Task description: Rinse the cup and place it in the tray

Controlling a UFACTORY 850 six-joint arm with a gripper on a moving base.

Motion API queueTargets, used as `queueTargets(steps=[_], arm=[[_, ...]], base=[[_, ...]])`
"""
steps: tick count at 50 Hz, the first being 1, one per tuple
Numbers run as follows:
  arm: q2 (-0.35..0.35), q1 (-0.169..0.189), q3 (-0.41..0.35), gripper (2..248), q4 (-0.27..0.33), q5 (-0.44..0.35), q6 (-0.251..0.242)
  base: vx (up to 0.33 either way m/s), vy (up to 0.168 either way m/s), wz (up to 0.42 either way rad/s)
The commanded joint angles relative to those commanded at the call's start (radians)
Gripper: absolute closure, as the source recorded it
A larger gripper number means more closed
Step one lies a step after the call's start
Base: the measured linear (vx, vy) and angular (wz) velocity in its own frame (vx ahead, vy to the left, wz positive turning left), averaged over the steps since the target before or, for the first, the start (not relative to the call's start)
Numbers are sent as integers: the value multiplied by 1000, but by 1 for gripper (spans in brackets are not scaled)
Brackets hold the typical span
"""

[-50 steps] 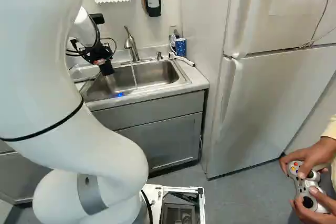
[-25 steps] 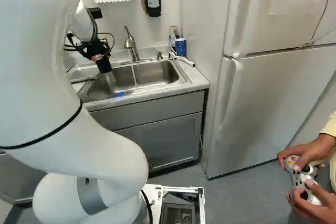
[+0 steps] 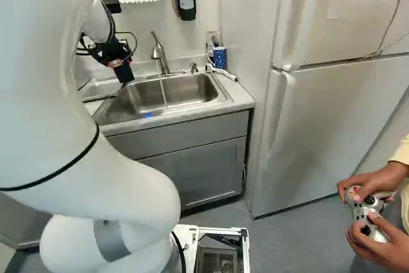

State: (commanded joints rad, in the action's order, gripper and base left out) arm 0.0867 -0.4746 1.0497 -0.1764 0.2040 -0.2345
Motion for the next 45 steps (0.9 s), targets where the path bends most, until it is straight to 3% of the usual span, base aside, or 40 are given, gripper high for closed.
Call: queueTargets(steps=[24, 45], arm=[[12, 0, 8, 128, 0, 0, 6], [11, -1, 9, 128, 0, 0, 200]], base=[[0, 0, 0], [0, 0, 0]])
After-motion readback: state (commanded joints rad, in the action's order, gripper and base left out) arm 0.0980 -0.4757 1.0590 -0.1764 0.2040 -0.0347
